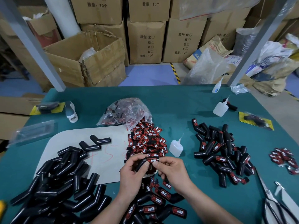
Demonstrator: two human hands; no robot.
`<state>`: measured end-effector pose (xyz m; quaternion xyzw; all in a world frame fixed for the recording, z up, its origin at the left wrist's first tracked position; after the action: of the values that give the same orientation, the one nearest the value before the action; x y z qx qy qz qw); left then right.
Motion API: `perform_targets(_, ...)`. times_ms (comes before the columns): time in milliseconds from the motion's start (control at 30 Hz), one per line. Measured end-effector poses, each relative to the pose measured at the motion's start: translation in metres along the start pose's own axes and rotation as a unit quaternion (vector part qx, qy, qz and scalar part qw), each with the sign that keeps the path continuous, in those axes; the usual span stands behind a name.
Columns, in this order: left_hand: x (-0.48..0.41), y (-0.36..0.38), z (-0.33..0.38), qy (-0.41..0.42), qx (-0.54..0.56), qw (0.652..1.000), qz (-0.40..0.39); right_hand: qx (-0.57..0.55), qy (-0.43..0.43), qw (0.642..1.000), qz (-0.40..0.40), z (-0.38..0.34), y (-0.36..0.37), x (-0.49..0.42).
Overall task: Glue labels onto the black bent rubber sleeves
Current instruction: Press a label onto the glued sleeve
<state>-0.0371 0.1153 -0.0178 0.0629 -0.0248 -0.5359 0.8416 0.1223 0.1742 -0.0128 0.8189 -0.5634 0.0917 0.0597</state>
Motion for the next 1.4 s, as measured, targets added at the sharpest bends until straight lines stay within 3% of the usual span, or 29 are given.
perform_targets(200, 0.0, 0.003, -0.006, -0.053, 0.01, 0.998, -0.029, -0.015, -0.02, 1.0, -0.015, 0.004, -0.001, -0.003)
perform_targets(600, 0.002, 0.001, -0.011, -0.066, 0.015, 0.997, -0.049, 0.008, -0.05, 0.997, -0.058, 0.01, -0.001, -0.006)
perform_targets(833, 0.003, 0.004, -0.006, -0.061, 0.043, 0.996, -0.051, -0.007, -0.053, 0.997, -0.06, 0.009, 0.001, -0.005)
perform_targets(1400, 0.003, 0.003, 0.004, 0.007, -0.025, 0.999, -0.046, -0.01, -0.069, 0.995, -0.066, -0.001, 0.002, 0.0)
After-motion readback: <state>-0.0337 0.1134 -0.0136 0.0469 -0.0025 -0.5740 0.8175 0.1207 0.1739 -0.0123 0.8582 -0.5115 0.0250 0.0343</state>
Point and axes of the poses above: each hand's wrist, its own x-axis away from the middle knuckle, its own y-axis out of the palm, z = x × y, the point moved 5 cm from there along -x, towards the middle knuckle, and after that the axes turned 1 degree about -y, right-handed, at the moved point
